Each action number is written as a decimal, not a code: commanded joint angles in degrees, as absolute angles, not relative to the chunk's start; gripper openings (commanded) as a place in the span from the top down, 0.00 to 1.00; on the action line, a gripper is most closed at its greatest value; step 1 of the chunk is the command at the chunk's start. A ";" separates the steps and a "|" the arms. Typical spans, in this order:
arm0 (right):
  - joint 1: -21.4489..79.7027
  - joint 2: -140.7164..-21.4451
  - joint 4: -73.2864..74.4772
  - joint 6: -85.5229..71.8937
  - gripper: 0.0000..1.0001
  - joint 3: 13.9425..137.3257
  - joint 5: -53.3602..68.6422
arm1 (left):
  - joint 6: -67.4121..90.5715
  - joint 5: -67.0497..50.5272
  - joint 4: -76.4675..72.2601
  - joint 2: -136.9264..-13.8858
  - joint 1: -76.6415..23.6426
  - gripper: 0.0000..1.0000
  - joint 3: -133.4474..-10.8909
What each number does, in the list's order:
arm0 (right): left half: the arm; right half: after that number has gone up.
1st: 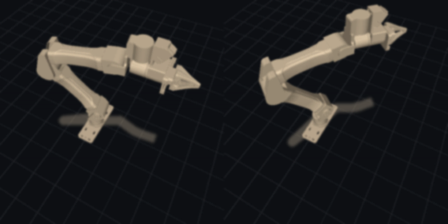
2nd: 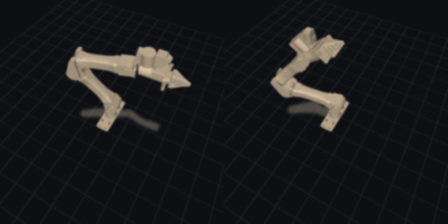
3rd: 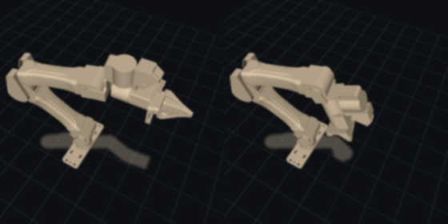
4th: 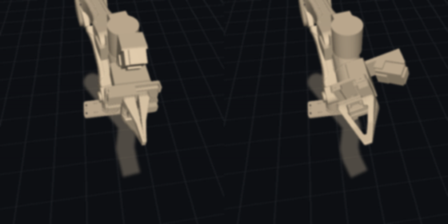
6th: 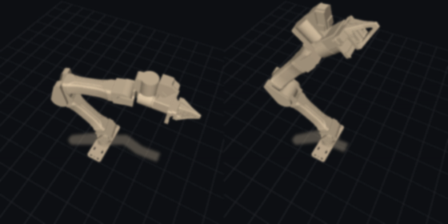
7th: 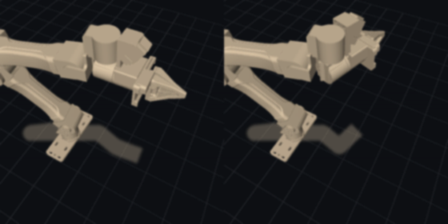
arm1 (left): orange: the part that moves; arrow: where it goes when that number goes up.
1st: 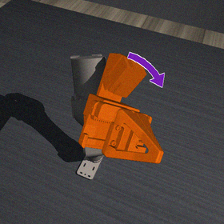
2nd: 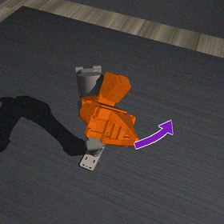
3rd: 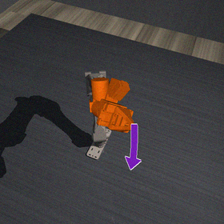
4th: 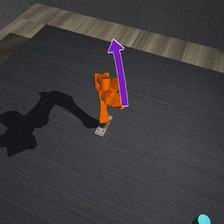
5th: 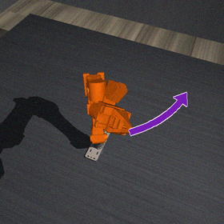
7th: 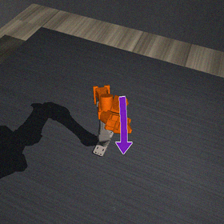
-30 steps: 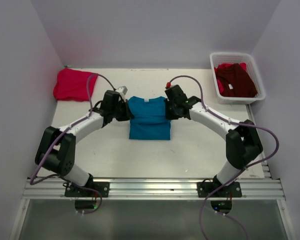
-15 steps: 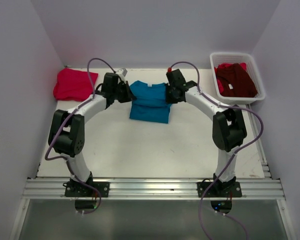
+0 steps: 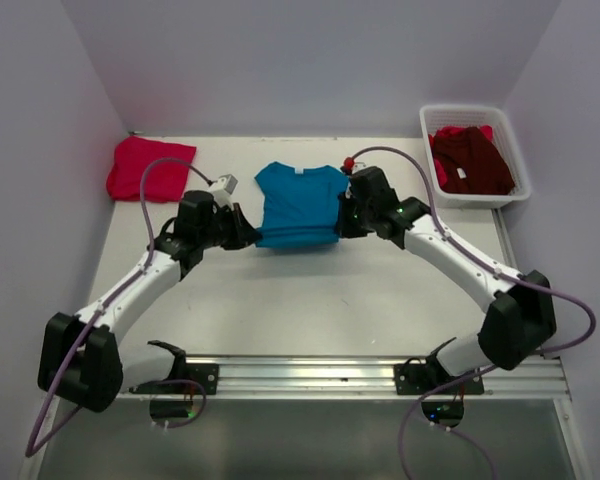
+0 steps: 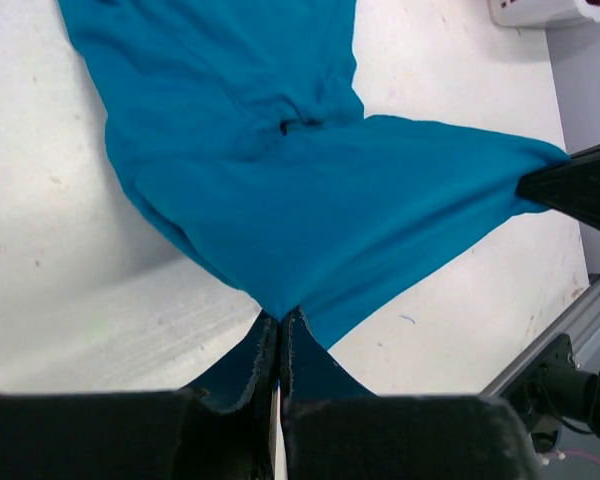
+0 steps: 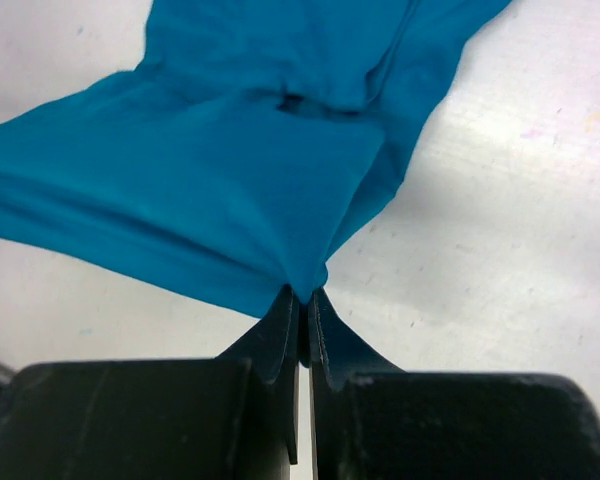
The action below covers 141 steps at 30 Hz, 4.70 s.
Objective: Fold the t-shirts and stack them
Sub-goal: Fold the tshirt, then neatly place the folded tshirt to the corner
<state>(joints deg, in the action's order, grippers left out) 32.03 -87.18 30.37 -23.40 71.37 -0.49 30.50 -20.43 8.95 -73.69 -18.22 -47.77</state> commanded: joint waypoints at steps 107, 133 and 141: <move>26.81 -96.21 18.84 -25.57 1.00 67.41 14.07 | 22.93 -15.22 -7.12 -93.11 -16.87 0.21 -56.54; 28.47 -115.92 22.05 -31.11 1.00 75.85 3.61 | 25.84 -18.81 -10.28 -100.36 -16.79 0.22 -46.49; 29.18 -117.16 21.36 -31.38 1.00 73.13 3.16 | 24.44 -15.56 -7.47 -105.20 -16.96 0.22 -53.69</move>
